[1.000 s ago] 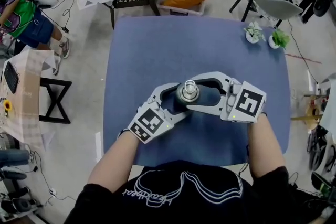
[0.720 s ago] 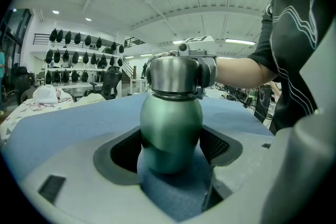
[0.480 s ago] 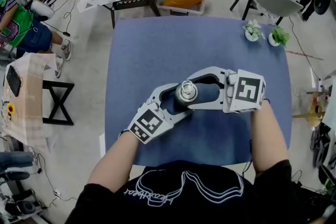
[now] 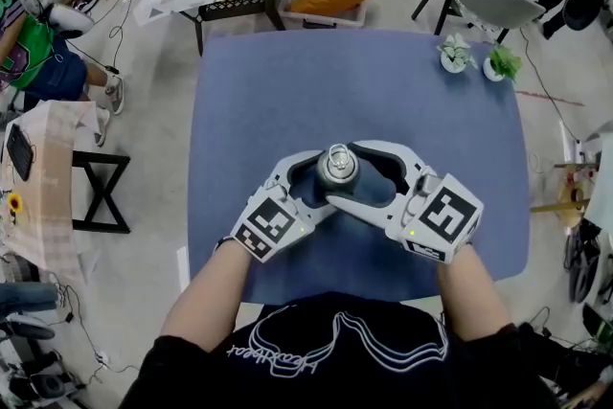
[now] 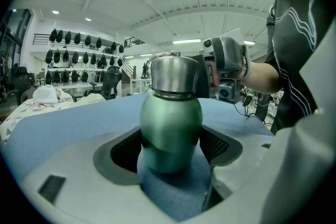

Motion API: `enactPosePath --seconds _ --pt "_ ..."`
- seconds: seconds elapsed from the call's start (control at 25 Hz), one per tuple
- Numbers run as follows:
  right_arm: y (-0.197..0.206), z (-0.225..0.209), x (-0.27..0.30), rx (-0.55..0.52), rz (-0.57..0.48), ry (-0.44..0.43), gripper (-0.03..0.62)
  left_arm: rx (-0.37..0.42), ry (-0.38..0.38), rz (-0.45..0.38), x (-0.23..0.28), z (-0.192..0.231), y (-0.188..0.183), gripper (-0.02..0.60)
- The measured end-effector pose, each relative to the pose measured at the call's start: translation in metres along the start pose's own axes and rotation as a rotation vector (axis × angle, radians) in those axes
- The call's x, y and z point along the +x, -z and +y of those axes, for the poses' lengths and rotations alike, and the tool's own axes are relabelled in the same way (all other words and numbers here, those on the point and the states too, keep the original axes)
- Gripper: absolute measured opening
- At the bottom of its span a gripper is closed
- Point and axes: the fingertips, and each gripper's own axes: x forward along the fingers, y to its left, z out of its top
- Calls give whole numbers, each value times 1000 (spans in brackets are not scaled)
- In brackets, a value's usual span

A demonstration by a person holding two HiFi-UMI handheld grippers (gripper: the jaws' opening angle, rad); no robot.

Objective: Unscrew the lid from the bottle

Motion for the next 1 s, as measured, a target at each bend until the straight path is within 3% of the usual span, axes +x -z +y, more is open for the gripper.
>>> enactPosePath --seconds 0.16,0.52,0.76,1.0 --pt "8 -1 2 10 22 139 303 0 1 0 1 -2 2 351" --pt "11 -8 4 27 -20 292 244 1 0 0 -2 0 3 351" --pt "12 -7 5 25 -17 271 244 -2 1 -1 -2 0 4 351" --pt "13 -6 5 7 31 134 244 0 0 -2 -1 -1 2 350"
